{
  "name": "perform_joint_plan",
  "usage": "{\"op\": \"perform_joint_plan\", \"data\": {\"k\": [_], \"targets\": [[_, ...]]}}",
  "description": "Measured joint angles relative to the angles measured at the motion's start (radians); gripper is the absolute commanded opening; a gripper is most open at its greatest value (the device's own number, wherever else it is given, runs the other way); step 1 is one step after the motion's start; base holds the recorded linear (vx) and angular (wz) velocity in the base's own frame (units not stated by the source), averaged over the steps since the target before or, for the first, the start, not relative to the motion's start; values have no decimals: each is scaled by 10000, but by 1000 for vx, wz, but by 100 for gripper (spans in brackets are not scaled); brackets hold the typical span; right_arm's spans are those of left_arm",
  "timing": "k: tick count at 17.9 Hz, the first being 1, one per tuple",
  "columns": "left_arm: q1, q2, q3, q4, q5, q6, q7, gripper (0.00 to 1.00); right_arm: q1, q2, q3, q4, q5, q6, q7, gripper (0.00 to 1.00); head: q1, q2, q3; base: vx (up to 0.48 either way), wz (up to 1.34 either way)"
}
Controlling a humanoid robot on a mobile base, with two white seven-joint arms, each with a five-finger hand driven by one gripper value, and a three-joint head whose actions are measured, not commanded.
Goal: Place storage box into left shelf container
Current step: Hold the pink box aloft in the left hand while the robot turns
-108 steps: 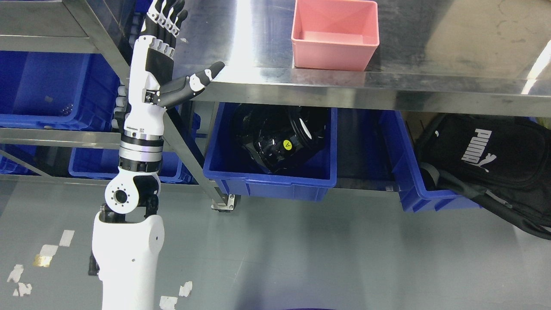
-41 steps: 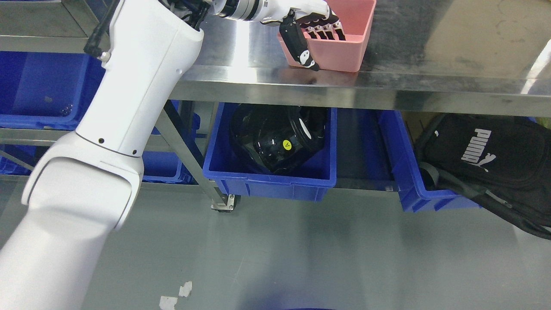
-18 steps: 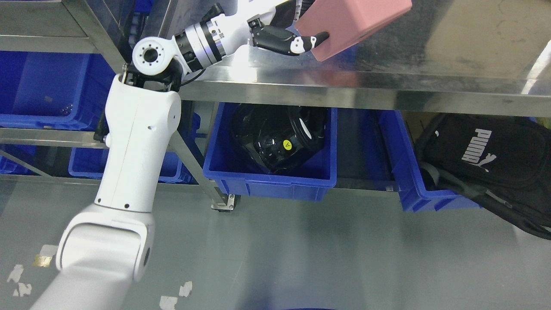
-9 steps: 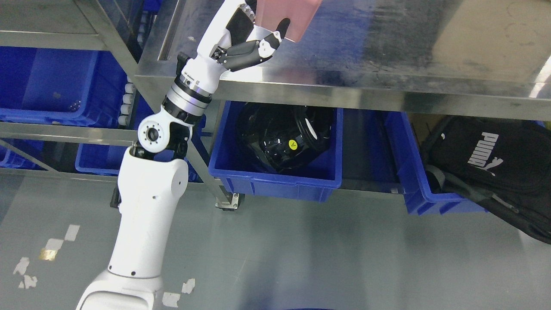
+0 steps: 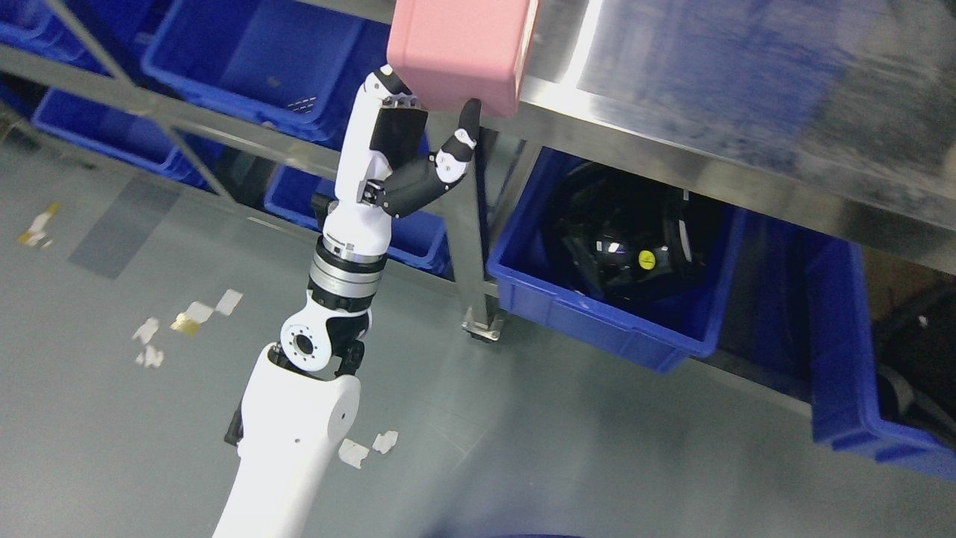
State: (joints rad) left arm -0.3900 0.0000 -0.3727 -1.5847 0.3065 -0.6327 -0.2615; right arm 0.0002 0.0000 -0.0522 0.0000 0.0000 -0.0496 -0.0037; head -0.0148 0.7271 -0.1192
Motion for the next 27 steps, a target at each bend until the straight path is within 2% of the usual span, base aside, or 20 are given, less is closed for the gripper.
{"op": "perform_joint_plan", "data": {"k": [8, 11, 14, 19, 27], "targets": [[1661, 0, 118, -517, 16, -424, 108, 3, 1, 0, 0, 0, 0, -2, -52, 100, 0, 4, 0, 68, 1318], [2342, 1, 389, -645, 18, 198, 370, 3, -5, 0, 0, -1, 0, -4, -30, 100, 0, 5, 0, 217, 1396], [2746, 0, 750, -739, 28, 1044, 1517, 3, -4, 0, 0, -1, 0, -6, 6, 100, 0, 7, 0, 284, 1111], [3026, 0, 1094, -826, 31, 1502, 1894, 4, -4, 0, 0, -1, 0, -26, 18, 100, 0, 7, 0, 337, 503], [3356, 0, 1402, -892, 112, 1618, 1953, 4, -3, 0, 0, 0, 0, -14, 37, 100, 0, 7, 0, 424, 69]]}}
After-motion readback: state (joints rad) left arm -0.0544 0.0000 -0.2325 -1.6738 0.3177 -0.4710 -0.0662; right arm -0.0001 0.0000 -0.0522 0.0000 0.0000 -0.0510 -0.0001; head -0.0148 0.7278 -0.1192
